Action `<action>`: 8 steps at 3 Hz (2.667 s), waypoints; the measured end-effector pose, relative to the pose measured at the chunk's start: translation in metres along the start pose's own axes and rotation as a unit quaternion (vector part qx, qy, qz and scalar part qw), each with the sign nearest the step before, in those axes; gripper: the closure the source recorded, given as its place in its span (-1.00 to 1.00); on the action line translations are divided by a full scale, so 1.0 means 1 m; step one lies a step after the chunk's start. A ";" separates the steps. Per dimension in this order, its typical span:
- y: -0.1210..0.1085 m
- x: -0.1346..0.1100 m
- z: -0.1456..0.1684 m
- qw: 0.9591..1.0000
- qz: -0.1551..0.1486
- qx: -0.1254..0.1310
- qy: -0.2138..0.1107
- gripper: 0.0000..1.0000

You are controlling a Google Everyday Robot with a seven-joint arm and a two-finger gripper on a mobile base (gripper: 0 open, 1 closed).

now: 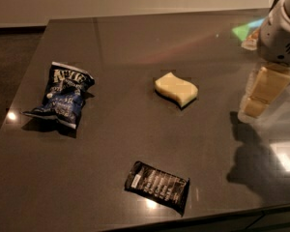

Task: Pick sponge

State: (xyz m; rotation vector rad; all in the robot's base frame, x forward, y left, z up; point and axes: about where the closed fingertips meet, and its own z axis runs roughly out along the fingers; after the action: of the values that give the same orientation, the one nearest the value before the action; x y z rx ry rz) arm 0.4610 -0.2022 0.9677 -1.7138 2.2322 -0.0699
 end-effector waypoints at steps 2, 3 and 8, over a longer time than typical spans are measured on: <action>-0.038 -0.061 0.059 0.999 0.007 -0.030 -0.028 -1.00; -0.048 -0.080 0.089 0.999 0.013 -0.044 -0.028 -1.00; -0.051 -0.093 0.175 0.996 0.017 -0.089 0.021 -0.65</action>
Offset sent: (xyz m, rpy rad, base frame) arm 0.1035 0.0899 -0.0549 0.1019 0.0778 0.0182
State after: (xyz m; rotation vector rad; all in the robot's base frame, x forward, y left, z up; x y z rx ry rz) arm 0.5793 -0.1011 0.8346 -1.7790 2.3603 0.1044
